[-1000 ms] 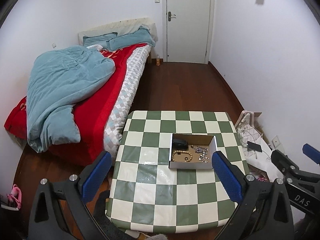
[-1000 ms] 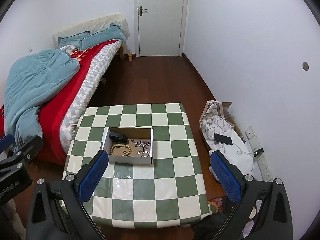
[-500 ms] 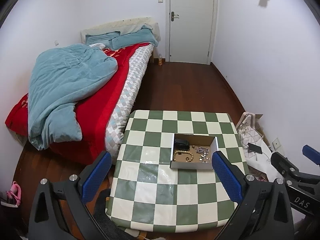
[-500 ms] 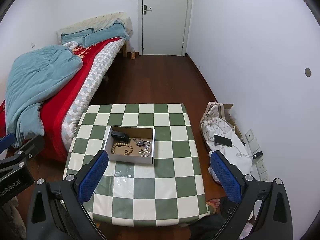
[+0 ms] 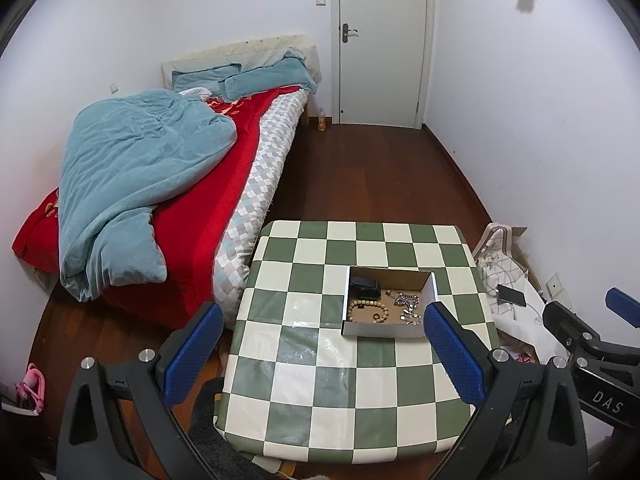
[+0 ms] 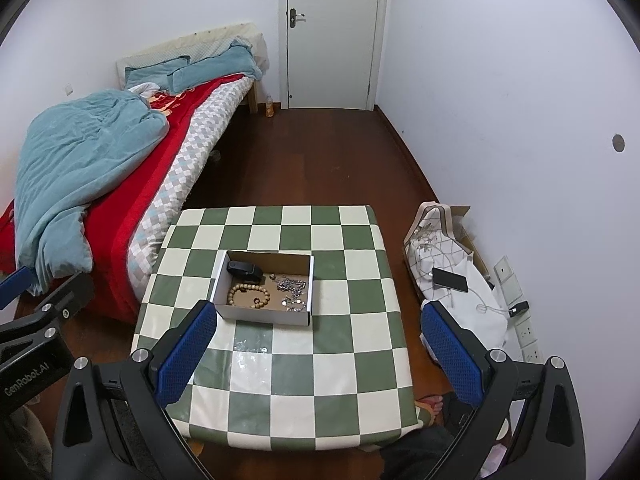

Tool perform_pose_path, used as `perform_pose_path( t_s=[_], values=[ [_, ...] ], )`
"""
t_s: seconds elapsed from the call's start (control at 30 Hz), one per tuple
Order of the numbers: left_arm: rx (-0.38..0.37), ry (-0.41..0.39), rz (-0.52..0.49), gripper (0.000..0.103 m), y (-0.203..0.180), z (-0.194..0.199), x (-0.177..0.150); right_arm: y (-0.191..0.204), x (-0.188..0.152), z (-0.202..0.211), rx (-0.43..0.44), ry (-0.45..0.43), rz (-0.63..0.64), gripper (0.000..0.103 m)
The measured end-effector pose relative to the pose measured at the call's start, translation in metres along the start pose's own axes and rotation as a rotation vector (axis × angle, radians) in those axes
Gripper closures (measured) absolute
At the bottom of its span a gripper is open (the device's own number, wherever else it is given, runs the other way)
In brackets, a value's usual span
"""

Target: Organize jewelry

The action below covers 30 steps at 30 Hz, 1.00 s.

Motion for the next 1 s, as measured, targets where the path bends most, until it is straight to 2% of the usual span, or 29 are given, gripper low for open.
perform_pose_path(
  t_s=[1.0],
  values=[
    [-0.002, -0.026, 0.005, 0.001, -0.005, 0.013, 0.006, 0.001, -0.001, 0.011, 0.006, -0.007, -0.017, 0.000]
  ],
)
Point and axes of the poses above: each gripper's, at about its wrist camera, not at the fingertips, and z roughly against the way its jaws point, y to its left, x to its top, the point moved 3 cm from there along -z, roughly the way its jaws point, and after that the axes turned 6 degrees about -x, right-handed, at the moved point
